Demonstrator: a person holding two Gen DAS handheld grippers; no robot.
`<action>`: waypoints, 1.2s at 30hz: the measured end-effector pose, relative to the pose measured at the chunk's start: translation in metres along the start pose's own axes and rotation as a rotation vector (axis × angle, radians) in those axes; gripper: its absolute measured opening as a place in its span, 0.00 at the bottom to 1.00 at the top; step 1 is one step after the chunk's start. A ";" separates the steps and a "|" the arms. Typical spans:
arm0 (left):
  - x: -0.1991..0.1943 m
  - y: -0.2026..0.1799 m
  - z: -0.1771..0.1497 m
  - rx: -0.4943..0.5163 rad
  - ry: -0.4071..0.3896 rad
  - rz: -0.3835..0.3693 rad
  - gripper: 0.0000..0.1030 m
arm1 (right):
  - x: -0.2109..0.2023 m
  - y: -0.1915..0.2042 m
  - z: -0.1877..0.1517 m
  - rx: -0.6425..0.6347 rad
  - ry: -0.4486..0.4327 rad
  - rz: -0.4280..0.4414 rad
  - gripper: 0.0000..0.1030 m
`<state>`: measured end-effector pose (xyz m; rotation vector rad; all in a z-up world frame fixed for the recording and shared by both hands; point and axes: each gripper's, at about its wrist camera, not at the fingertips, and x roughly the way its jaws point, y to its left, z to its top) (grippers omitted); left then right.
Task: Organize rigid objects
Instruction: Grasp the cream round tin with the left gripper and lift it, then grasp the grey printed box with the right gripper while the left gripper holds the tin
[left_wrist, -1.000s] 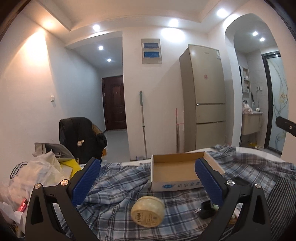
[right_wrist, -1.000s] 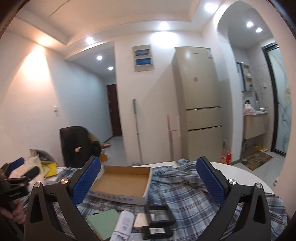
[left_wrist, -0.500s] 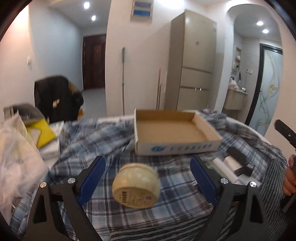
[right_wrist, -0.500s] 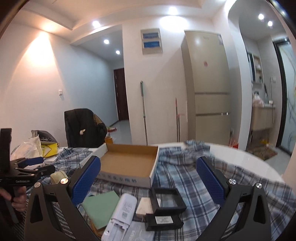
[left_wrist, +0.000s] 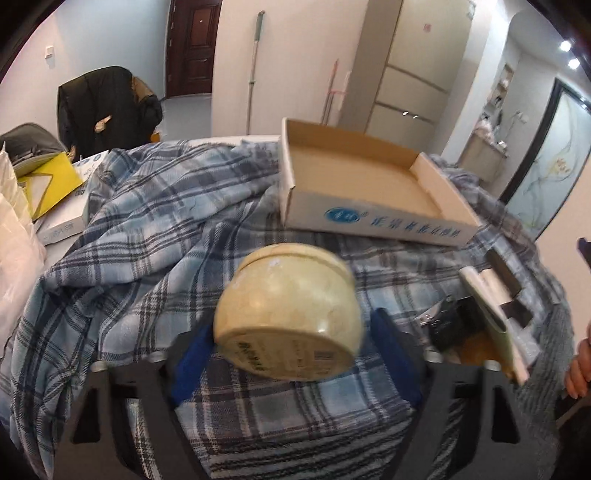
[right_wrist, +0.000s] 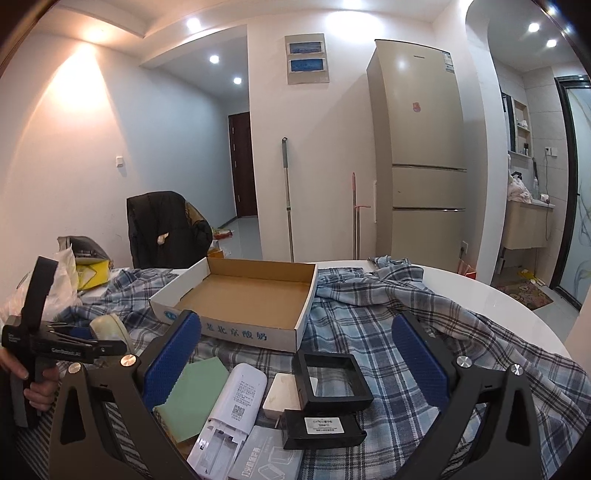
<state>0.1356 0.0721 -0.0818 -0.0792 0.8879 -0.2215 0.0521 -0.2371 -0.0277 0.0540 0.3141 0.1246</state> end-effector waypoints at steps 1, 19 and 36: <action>-0.003 -0.001 -0.002 0.000 -0.019 0.028 0.75 | 0.001 0.000 0.000 0.000 0.005 0.001 1.00; -0.159 -0.070 -0.018 0.037 -0.469 0.103 0.75 | -0.049 -0.036 0.028 0.229 0.022 -0.033 1.00; -0.152 -0.120 -0.069 -0.018 -0.461 0.087 0.75 | -0.068 -0.025 -0.018 0.250 0.191 0.015 0.80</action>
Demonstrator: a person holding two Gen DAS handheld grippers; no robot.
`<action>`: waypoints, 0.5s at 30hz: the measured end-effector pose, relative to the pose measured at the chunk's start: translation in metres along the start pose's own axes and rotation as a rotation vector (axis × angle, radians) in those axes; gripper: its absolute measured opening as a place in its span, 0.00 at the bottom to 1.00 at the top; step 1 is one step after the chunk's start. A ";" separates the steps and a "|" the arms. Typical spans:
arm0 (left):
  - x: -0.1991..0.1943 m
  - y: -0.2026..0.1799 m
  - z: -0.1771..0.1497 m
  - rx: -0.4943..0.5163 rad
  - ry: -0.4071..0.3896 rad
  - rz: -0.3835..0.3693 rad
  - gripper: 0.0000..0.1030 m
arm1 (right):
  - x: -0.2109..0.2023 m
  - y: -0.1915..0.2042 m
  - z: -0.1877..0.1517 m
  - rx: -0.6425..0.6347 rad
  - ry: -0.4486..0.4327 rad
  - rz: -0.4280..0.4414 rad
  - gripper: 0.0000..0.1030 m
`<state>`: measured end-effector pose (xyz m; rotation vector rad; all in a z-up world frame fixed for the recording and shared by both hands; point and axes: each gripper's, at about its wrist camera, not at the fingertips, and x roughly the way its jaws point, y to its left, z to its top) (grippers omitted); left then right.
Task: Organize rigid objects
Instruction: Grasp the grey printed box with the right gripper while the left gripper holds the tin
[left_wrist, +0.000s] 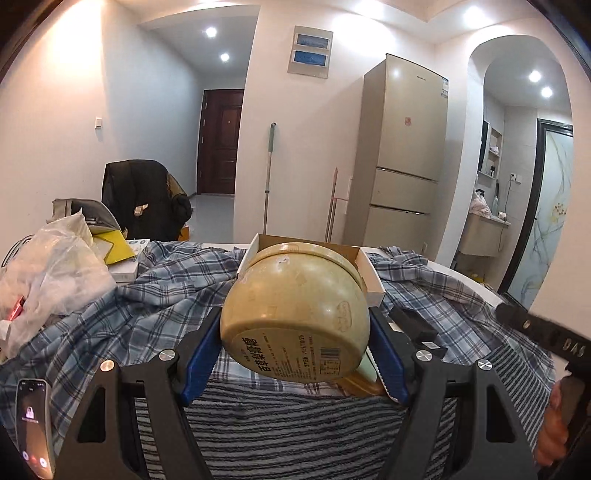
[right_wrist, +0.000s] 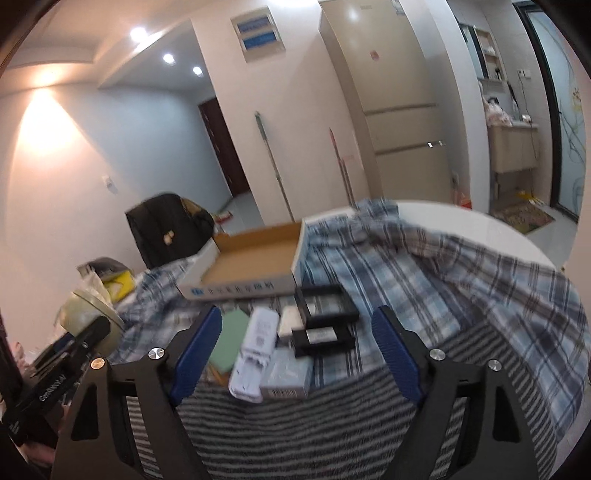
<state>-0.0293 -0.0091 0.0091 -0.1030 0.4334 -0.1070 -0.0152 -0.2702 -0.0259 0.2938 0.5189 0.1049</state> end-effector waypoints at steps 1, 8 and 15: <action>0.001 -0.002 -0.003 0.002 -0.006 0.002 0.75 | 0.003 0.001 -0.003 -0.004 0.018 -0.006 0.78; 0.026 -0.003 -0.023 0.016 0.066 0.015 0.75 | 0.045 0.019 -0.019 -0.063 0.171 -0.025 0.72; 0.042 -0.003 -0.031 0.018 0.143 0.020 0.75 | 0.095 0.023 -0.037 -0.064 0.360 -0.066 0.53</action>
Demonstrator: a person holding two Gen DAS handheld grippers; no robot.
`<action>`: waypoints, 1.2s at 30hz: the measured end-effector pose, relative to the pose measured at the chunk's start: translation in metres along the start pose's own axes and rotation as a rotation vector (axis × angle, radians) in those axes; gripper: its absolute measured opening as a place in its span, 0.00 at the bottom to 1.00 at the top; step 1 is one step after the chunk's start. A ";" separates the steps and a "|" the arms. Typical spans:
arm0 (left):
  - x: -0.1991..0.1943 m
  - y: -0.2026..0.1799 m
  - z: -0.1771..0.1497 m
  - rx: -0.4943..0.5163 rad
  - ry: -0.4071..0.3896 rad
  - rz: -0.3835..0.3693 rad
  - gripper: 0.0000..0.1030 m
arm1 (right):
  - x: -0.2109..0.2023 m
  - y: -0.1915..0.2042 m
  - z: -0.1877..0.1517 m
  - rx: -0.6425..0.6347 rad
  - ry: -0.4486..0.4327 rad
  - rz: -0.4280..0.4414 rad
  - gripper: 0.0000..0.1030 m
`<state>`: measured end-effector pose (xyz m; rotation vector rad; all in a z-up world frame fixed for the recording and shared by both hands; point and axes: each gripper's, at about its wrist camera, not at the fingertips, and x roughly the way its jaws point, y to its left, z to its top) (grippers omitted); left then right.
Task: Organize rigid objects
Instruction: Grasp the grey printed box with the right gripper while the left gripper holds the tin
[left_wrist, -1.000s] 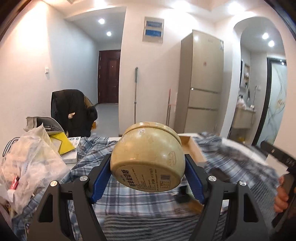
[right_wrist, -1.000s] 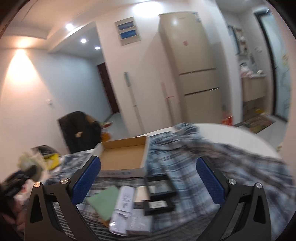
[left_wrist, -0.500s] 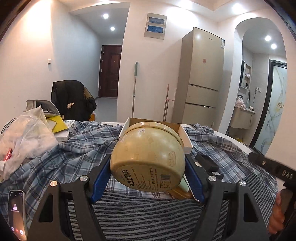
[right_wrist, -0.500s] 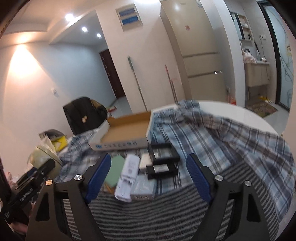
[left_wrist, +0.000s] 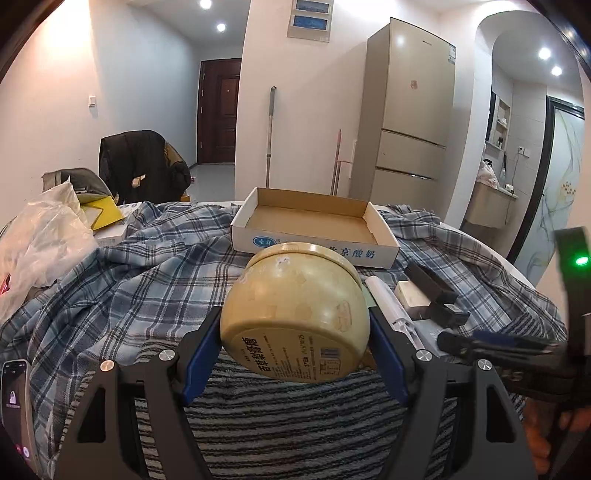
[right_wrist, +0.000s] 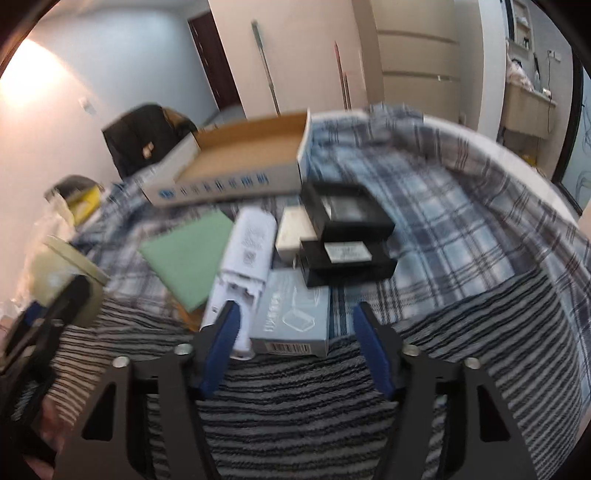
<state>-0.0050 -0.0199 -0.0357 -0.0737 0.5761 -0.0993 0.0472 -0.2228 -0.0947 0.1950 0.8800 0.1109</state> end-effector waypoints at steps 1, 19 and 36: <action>0.001 -0.001 0.000 0.003 0.003 0.002 0.75 | 0.004 0.000 0.000 0.005 0.015 0.003 0.53; 0.007 0.004 -0.002 -0.015 0.032 0.025 0.75 | -0.035 -0.005 -0.012 -0.045 0.062 -0.062 0.45; 0.002 -0.002 -0.002 0.012 0.009 0.043 0.75 | -0.007 0.003 -0.018 -0.186 0.089 -0.117 0.59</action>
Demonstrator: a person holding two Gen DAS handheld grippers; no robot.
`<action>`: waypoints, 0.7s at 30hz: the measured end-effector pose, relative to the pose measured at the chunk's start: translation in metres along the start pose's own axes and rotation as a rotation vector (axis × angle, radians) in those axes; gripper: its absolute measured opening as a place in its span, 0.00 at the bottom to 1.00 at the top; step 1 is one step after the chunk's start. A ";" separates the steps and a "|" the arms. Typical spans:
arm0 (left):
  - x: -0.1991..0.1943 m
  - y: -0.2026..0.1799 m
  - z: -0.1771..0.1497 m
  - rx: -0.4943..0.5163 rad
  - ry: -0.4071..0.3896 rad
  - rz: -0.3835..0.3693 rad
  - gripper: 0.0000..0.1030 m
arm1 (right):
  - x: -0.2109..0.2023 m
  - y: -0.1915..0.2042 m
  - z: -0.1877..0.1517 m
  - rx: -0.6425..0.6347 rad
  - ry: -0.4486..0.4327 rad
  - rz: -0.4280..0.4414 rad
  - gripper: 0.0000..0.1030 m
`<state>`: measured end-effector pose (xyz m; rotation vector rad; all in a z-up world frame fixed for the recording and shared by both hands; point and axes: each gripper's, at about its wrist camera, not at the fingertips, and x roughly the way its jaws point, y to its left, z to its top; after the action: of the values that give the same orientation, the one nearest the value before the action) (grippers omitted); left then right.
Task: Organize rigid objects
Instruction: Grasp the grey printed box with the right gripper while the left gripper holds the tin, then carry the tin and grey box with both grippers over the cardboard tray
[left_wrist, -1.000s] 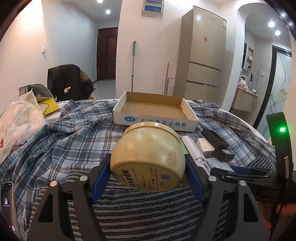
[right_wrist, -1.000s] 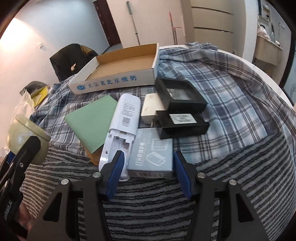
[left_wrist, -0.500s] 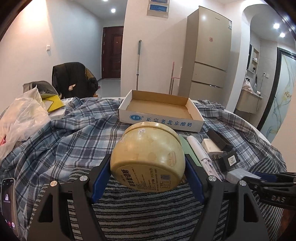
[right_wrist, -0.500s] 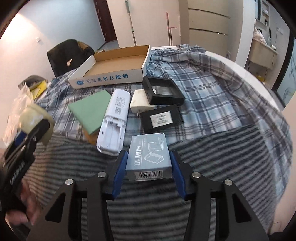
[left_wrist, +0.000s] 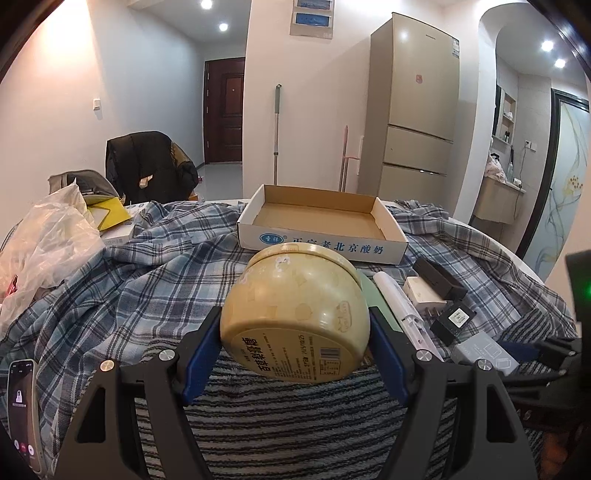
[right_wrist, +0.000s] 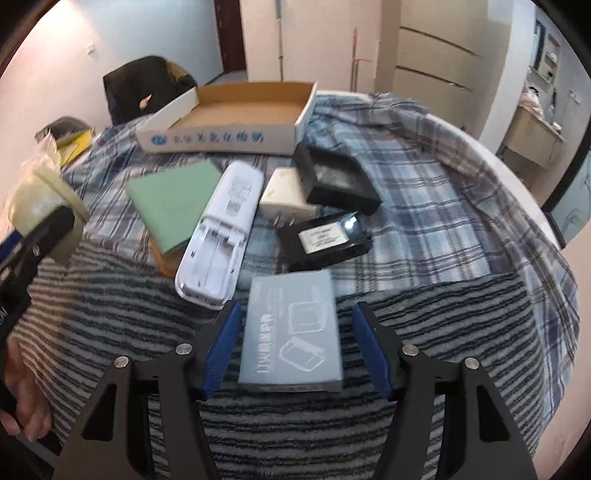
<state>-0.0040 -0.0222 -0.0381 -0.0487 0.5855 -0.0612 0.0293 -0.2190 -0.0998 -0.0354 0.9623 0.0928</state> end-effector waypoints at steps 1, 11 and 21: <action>0.000 0.000 0.000 -0.001 0.000 0.000 0.75 | 0.002 0.002 -0.002 -0.010 0.002 -0.020 0.55; -0.012 0.010 0.000 -0.038 -0.049 -0.058 0.75 | -0.019 -0.002 -0.007 -0.013 -0.067 -0.061 0.44; -0.043 0.016 0.015 -0.024 -0.108 -0.084 0.75 | -0.056 -0.014 0.006 0.054 -0.242 -0.066 0.44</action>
<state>-0.0307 -0.0026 -0.0035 -0.0992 0.4766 -0.1321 0.0035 -0.2365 -0.0504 -0.0058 0.7205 0.0090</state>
